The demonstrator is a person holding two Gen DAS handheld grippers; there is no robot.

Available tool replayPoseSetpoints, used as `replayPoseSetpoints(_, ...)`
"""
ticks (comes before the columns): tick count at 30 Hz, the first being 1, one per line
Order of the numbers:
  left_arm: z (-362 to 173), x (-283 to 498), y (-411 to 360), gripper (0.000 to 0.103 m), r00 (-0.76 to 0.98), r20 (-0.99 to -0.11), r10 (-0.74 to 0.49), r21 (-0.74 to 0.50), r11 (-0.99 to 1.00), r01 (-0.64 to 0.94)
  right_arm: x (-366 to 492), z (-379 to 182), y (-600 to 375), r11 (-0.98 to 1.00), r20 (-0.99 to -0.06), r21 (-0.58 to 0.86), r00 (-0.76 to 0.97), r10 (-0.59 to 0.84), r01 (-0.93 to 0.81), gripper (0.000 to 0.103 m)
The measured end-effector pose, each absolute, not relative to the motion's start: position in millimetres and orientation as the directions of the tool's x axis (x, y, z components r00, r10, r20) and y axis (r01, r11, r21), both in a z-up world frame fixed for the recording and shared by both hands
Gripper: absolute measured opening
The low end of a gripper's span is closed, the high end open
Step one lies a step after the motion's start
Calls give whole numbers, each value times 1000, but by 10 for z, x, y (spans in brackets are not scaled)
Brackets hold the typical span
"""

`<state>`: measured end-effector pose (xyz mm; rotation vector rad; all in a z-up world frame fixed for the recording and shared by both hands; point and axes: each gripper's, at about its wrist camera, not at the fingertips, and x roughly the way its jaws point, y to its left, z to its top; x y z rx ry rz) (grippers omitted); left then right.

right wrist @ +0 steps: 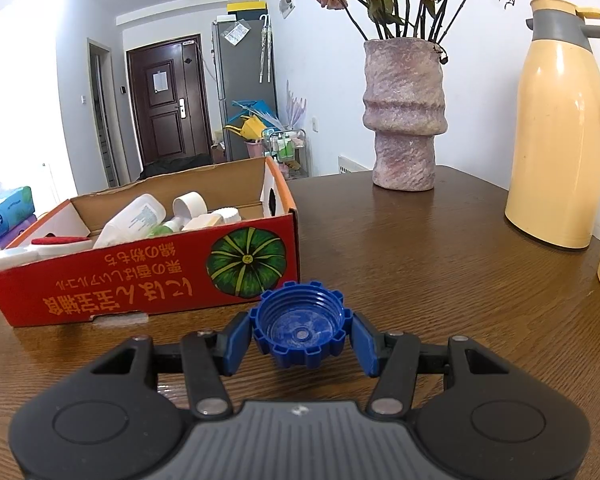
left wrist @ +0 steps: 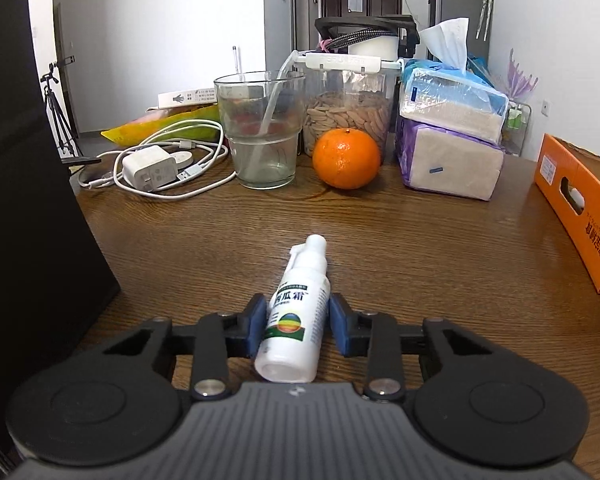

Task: Organize rigid objects
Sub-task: 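Grasp the white spray bottle with the left tool while the right tool holds the blue cap, then carry the white spray bottle and blue cap over the red box with both tools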

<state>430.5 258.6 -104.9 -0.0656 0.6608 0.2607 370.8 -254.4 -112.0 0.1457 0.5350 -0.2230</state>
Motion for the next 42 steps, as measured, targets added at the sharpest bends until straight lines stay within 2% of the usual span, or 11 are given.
replayPoseSetpoints(8, -1037, 4285, 2507, 34, 766, -606, 214, 50, 972, -232, 3709, -1118, -2535, 967, -520, 78, 838, -168, 242, 53)
replayPoseSetpoints(20, -875, 4092, 2303, 34, 818, -521, 242, 66, 968, -244, 3696, -1107, -2485, 971, -508, 65, 845, -166, 230, 53)
replayPoseSetpoints(27, -781, 3979, 2056, 33, 833, -506, 223, 44, 971, -233, 3668, -1090, -2446, 975, -492, 59, 856, -159, 215, 53)
replayPoseSetpoints(30, -739, 3907, 1891, 28, 843, -495, 211, 36, 974, -223, 3653, -1078, -2420, 977, -484, 59, 862, -150, 203, 53)
replayPoseSetpoints(42, -532, 3606, 1302, 28, 888, -427, 173, -4, 981, -193, 3565, -995, -2311, 988, -450, 96, 891, -68, 124, 53)
